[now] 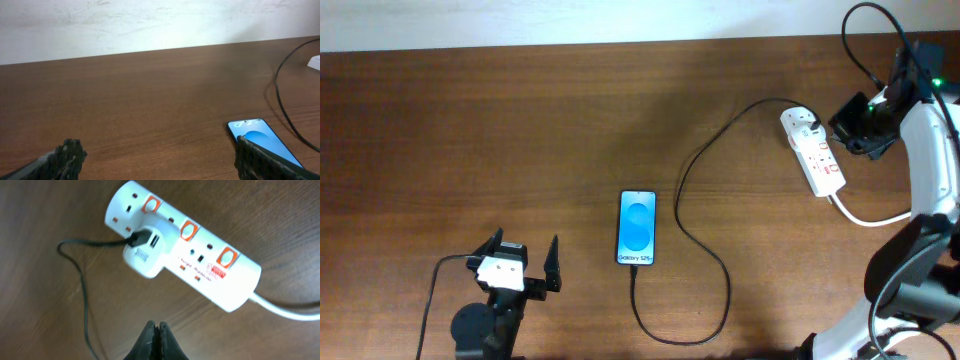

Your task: Plug charger to phone and switch on socket

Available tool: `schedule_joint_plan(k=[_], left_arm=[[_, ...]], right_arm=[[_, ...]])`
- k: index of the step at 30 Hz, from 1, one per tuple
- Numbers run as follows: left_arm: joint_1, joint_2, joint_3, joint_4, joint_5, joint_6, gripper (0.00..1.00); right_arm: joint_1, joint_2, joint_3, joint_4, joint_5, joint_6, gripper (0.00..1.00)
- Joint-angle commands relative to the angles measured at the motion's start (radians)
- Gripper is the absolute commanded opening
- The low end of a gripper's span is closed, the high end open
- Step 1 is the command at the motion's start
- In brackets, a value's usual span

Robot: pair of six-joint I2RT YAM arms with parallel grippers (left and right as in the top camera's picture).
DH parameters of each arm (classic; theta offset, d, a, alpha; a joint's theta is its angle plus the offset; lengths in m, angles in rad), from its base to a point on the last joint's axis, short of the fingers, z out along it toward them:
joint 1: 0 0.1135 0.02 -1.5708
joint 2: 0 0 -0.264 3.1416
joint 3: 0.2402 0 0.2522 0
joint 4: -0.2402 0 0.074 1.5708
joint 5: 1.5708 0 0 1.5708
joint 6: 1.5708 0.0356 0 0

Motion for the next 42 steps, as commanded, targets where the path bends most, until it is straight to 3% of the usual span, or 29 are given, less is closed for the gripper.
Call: schedule_joint_plan(k=[1,9,28,42], left_arm=[[0.006,-0.003,-0.007,0.002,-0.007,0.011,0.99],[0.006,-0.003,-0.007,0.002,-0.007,0.011,0.99],[0.006,-0.003,-0.007,0.002,-0.007,0.011,0.99],[0.006,-0.003,-0.007,0.002,-0.007,0.011,0.99]], right_arm=[[-0.001,0.052,0.014,0.013,0.043,0.038,0.04],[-0.045,0.169,0.014,0.032,0.039,0.087,0.04],[-0.044,0.253,0.014,0.185,-0.042,0.148,0.04],[0.02,0.327,0.014,0.198,0.043,0.158,0.04]])
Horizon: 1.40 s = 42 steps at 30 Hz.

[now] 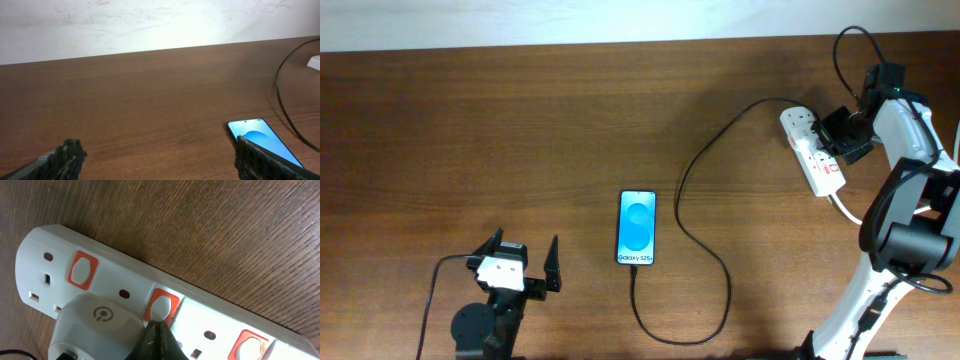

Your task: Plug charger to phone and switch on socket

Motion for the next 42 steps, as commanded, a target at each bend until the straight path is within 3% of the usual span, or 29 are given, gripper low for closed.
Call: schedule_joint_plan(k=[1,8,15,34,42], left_arm=[[0.006,-0.003,-0.007,0.003,-0.007,0.011,0.99],[0.006,-0.003,-0.007,0.003,-0.007,0.011,0.99],[0.006,-0.003,-0.007,0.003,-0.007,0.011,0.99],[0.006,-0.003,-0.007,0.003,-0.007,0.011,0.99],[0.006,-0.003,-0.007,0.003,-0.007,0.011,0.99]], right_arm=[[0.027,0.036,0.011,-0.006,0.021,0.005,0.04],[0.0,-0.071,0.078,-0.041,0.013,0.005,0.04],[-0.029,-0.069,0.079,-0.06,-0.058,0.005,0.04],[-0.031,0.062,0.079,-0.064,-0.026,0.005,0.04],[-0.043,0.002,0.082,-0.083,-0.019,0.0,0.04]])
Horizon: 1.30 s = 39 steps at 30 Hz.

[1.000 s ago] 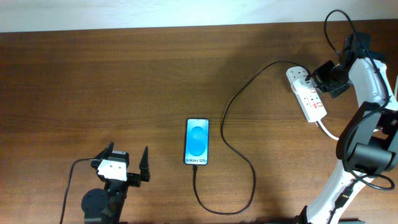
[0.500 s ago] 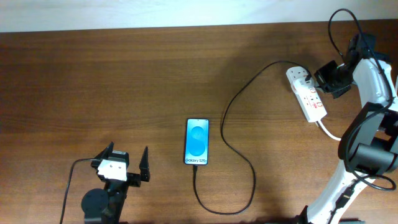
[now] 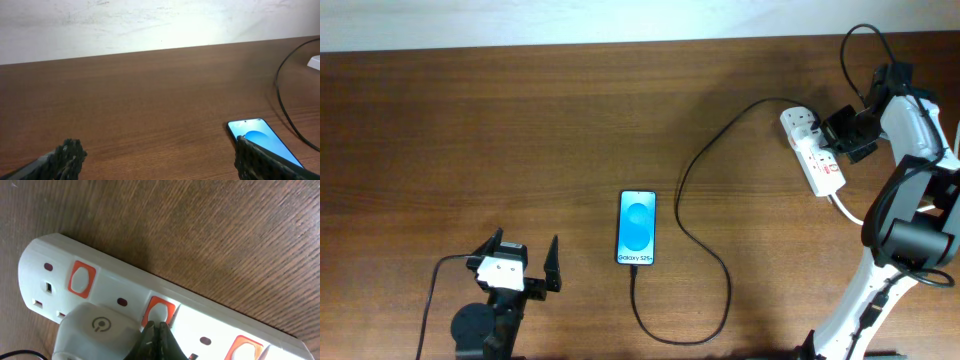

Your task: Plug charger to phone and switch on socket

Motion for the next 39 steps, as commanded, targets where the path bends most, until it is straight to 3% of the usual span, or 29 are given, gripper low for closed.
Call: schedule_joint_plan(k=[1,6,22,39], left_arm=[[0.006,-0.003,-0.007,0.003,-0.007,0.011,0.99],[0.006,-0.003,-0.007,0.003,-0.007,0.011,0.99],[0.006,-0.003,-0.007,0.003,-0.007,0.011,0.99],[0.006,-0.003,-0.007,0.003,-0.007,0.011,0.99]], right_arm=[[-0.022,-0.089,0.013,-0.014,0.041,-0.013,0.04],[-0.04,-0.253,0.013,-0.014,0.129,-0.029,0.04],[0.009,-0.078,0.008,-0.035,0.046,-0.028,0.04],[0.009,-0.031,0.008,-0.014,0.0,-0.028,0.04]])
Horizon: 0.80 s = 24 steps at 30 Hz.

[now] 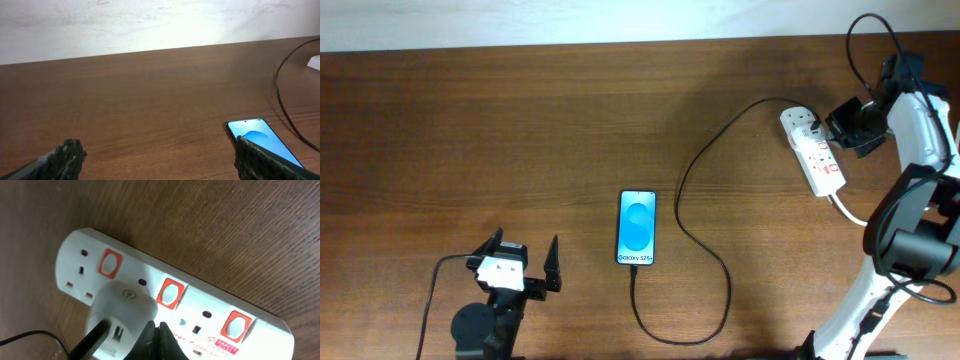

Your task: Plug charger to phone and switch on socket

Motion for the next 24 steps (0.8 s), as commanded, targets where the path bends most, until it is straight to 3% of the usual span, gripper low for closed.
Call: schedule_joint_plan(k=[1,17,24], left_arm=[[0.006,-0.003,-0.006,0.003,-0.007,0.011,0.99],[0.006,-0.003,-0.006,0.003,-0.007,0.011,0.99],[0.006,-0.003,-0.006,0.003,-0.007,0.011,0.99]], right_arm=[[0.005,0.031,-0.001,0.007,-0.008,-0.001,0.04],[-0.003,0.123,0.0,0.011,-0.048,0.002,0.04],[-0.041,-0.069,0.0,-0.047,0.091,-0.085,0.04]])
